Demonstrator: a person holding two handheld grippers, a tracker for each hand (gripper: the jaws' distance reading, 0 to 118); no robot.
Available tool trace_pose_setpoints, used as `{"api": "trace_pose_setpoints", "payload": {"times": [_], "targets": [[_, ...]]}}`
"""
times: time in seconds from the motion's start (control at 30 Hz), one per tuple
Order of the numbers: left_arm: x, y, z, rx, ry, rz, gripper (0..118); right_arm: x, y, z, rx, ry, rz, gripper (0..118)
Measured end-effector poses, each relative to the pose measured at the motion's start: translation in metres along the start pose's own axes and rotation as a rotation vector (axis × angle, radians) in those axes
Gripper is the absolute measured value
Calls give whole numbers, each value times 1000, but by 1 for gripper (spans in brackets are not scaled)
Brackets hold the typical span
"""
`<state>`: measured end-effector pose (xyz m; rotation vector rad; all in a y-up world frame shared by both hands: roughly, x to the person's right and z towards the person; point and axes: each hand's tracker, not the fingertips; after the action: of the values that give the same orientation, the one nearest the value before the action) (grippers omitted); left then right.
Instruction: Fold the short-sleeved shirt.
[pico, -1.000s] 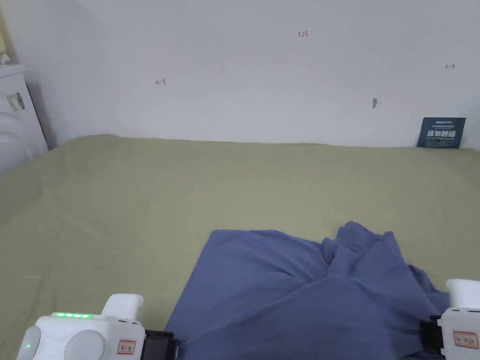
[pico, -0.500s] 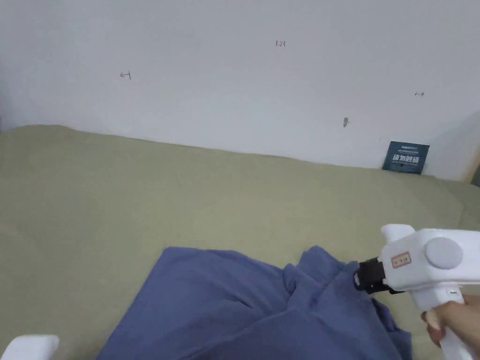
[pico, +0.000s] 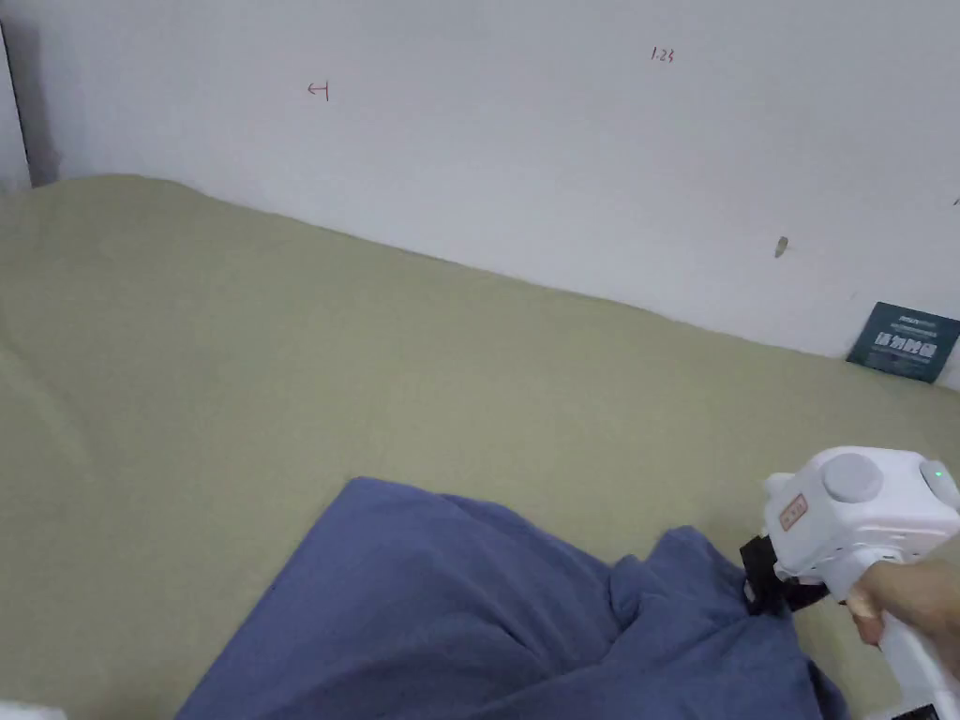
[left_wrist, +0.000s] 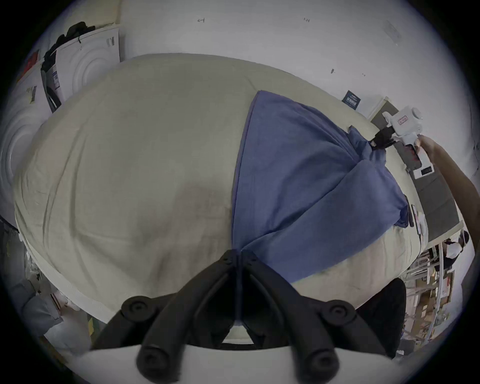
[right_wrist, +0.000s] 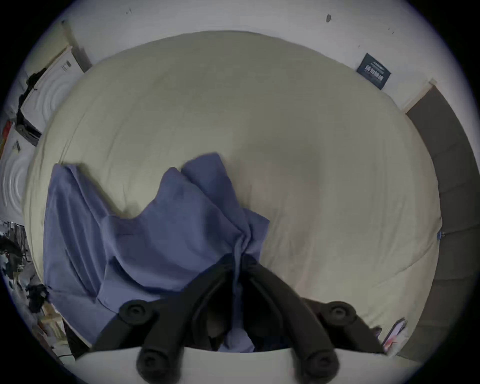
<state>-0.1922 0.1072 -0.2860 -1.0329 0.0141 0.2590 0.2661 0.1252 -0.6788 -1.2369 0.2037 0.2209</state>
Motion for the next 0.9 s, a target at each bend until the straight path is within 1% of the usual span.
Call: {"api": "trace_pose_setpoints", "payload": {"times": [0.03,0.07,0.13,0.23,0.3,0.37,0.47,0.5,0.57,0.63,0.67,0.77,0.83,0.9], "targets": [[0,1,-1,1,5,-4,3,0,-2,5,21,6,-5,5],[0,3,-2,-3,4,-10,3,0,-7,11,20,9,8,5],[3,5,0,-6,18,-32,3,-1,-10,23,48,-16,32,5],[3,8,6,21,18,-23,3,-1,-19,47,65,-8,3,4],[2,13,13,50,0,-18,3,4,-22,63,88,25,-18,4],[4,20,23,75,-9,-19,3,7,-23,75,90,37,-38,4],[6,32,37,122,-41,-23,3,9,-26,90,99,15,-12,4],[7,40,43,137,-52,-29,3,11,-28,97,114,6,-19,4],[9,59,52,187,-64,-56,3,19,-28,113,167,37,-58,4],[14,83,63,232,-41,-83,3,24,-25,124,205,60,-95,4],[16,97,70,264,-35,-108,3,25,-25,130,215,61,-101,4],[25,142,87,341,-33,-156,3,26,-16,151,299,24,-78,4],[30,172,94,374,-31,-175,3,29,-9,163,326,35,-76,3],[35,207,100,388,-13,-202,3,31,5,172,364,22,-98,3]]}}
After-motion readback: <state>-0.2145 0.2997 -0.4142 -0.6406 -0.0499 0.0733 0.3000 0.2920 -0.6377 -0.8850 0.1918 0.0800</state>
